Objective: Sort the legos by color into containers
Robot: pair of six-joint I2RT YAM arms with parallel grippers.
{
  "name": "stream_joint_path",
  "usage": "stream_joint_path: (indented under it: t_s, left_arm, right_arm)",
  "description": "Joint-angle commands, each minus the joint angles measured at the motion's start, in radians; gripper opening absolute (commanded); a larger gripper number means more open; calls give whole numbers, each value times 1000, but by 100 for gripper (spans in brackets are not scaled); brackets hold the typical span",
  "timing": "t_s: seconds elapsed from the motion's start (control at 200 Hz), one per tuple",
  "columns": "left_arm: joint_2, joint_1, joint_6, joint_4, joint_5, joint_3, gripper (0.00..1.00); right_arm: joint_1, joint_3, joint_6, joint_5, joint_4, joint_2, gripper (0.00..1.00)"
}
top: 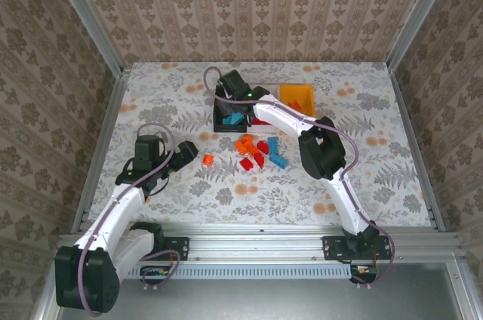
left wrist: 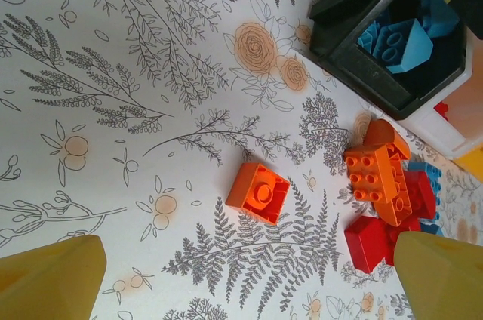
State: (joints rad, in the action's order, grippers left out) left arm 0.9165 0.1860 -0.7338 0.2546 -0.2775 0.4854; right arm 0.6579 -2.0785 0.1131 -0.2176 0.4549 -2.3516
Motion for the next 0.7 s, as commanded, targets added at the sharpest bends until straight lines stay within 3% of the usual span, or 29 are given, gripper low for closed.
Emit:
stream_joint_path:
  t_s: [0.0, 0.145, 0.31, 0.595, 0.695]
  left_arm:
    - [2, -9, -9, -9, -27, -4, 100]
    - [4, -8, -24, -27, -38, -13, 100]
    - [27, 23, -33, -95, -77, -27, 100]
    - [254, 321, -7, -302, -82, 56, 100]
    - [318, 373, -16, -346, -61, 96, 100]
  right_arm:
    - [28, 29, -16, 15, 14, 80, 65]
    - [74, 229, -32, -45, -99, 273, 66]
    - [104, 612, -10, -93, -214, 554, 64]
    - [97, 1121, 52, -69, -180, 821, 62]
    - [84, 1198, 87, -61, -179, 834, 70]
